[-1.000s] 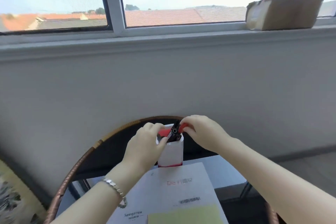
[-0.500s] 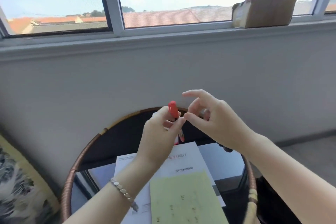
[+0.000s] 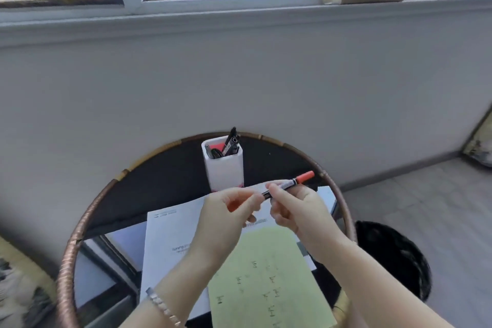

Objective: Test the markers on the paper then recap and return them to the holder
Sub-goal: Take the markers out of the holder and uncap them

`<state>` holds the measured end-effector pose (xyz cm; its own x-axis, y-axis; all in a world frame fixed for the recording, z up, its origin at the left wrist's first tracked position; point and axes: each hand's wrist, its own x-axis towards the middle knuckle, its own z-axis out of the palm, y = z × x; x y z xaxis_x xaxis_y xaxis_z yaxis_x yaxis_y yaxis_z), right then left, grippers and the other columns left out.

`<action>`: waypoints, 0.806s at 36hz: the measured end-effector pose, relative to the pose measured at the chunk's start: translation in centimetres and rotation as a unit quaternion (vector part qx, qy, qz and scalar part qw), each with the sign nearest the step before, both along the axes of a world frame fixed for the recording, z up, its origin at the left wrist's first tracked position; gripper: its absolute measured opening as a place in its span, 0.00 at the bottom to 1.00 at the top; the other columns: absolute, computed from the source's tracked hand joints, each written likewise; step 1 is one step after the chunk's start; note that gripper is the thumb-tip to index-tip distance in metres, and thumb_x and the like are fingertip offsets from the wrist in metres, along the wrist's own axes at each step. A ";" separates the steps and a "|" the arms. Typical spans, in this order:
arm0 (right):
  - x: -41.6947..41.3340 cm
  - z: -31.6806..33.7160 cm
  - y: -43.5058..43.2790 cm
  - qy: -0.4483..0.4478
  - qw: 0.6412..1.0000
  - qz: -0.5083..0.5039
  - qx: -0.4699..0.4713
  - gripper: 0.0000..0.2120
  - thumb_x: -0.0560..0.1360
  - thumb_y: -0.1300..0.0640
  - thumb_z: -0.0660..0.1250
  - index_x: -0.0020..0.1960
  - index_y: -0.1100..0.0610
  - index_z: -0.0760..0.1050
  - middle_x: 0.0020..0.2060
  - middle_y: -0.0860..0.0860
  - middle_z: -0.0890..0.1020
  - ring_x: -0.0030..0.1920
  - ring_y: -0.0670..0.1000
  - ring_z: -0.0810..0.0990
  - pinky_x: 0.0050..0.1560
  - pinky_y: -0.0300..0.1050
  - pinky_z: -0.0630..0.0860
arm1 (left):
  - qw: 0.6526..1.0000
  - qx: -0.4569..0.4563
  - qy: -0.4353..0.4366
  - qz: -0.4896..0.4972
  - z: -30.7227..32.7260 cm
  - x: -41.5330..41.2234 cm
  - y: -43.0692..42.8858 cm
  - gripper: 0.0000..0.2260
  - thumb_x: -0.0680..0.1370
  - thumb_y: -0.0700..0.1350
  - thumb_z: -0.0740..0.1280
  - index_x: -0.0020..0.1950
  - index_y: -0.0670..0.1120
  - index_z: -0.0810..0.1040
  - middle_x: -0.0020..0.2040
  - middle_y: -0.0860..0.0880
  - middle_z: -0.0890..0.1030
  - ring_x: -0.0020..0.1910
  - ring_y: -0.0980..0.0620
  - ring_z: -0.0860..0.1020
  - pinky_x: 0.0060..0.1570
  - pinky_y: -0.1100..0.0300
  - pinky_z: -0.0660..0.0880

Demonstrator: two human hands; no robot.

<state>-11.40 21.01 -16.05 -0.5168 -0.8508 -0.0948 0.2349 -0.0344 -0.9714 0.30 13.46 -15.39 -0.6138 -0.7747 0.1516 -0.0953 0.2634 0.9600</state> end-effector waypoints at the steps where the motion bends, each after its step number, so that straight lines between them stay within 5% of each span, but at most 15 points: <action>1: 0.0 -0.4 -0.1 0.029 1.000 -0.013 0.000 0.06 0.76 0.58 0.64 0.41 0.56 0.76 0.23 0.47 0.72 0.26 0.45 0.68 0.30 0.36 0.67 | 0.997 -0.061 -0.046 -0.020 -0.4 0.0 -0.1 0.09 0.77 0.42 0.66 0.40 0.53 0.81 0.33 0.54 0.81 0.31 0.60 0.76 0.32 0.71 0.71; 5: 0.2 -1.6 -0.8 0.091 0.995 -0.042 0.003 0.09 0.77 0.56 0.62 0.39 0.57 0.73 0.22 0.45 0.71 0.25 0.44 0.69 0.28 0.33 0.67 | 0.952 -0.220 -0.207 -0.055 -2.3 -0.3 -0.1 0.10 0.82 0.47 0.53 0.50 0.51 0.73 0.40 0.54 0.75 0.41 0.56 0.74 0.42 0.60 0.71; 11: 0.3 -3.0 -1.7 0.079 0.996 -0.031 0.038 0.12 0.78 0.57 0.59 0.37 0.58 0.71 0.24 0.45 0.73 0.24 0.42 0.69 0.29 0.34 0.67 | 0.940 -0.254 -0.221 -0.059 -3.8 -1.6 -0.8 0.11 0.81 0.46 0.51 0.44 0.48 0.70 0.38 0.55 0.76 0.38 0.54 0.73 0.36 0.59 0.67; 15: -0.4 -3.4 -1.9 0.066 0.997 -0.038 0.024 0.12 0.79 0.57 0.58 0.37 0.58 0.68 0.23 0.44 0.69 0.25 0.42 0.67 0.33 0.37 0.67 | 0.950 -0.229 -0.196 -0.081 -3.5 -2.4 -1.0 0.11 0.81 0.47 0.52 0.44 0.46 0.71 0.33 0.52 0.75 0.31 0.54 0.70 0.33 0.57 0.65; 19: -1.4 -3.7 -1.5 0.057 0.998 -0.030 0.018 0.13 0.79 0.56 0.58 0.36 0.57 0.67 0.25 0.45 0.69 0.27 0.44 0.66 0.35 0.38 0.68 | 0.962 -0.179 -0.169 -0.115 -3.5 -3.2 -1.3 0.12 0.81 0.47 0.54 0.44 0.46 0.73 0.39 0.49 0.80 0.38 0.50 0.75 0.39 0.51 0.72; 24: -3.4 -3.5 -0.6 0.041 0.999 -0.032 0.002 0.11 0.78 0.57 0.58 0.38 0.58 0.70 0.29 0.50 0.71 0.34 0.50 0.68 0.40 0.43 0.68 | 0.969 -0.098 -0.140 -0.176 -3.0 -4.9 -1.4 0.12 0.81 0.48 0.56 0.41 0.50 0.75 0.26 0.58 0.72 0.27 0.61 0.69 0.29 0.66 0.62; 29: -5.7 -2.2 0.4 0.094 0.995 -0.035 -0.008 0.10 0.78 0.58 0.58 0.39 0.57 0.71 0.25 0.44 0.72 0.28 0.43 0.69 0.34 0.37 0.68 | 0.960 -0.016 -0.151 -0.235 -2.2 -6.9 -1.3 0.10 0.81 0.53 0.54 0.48 0.56 0.74 0.23 0.59 0.71 0.22 0.62 0.67 0.24 0.72 0.62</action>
<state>-17.09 21.45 -18.29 -0.5815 -0.8132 0.0234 0.0450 -0.0609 -0.9971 -6.55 12.14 -17.56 -0.9142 -0.3992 -0.0696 -0.2316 0.3737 0.8982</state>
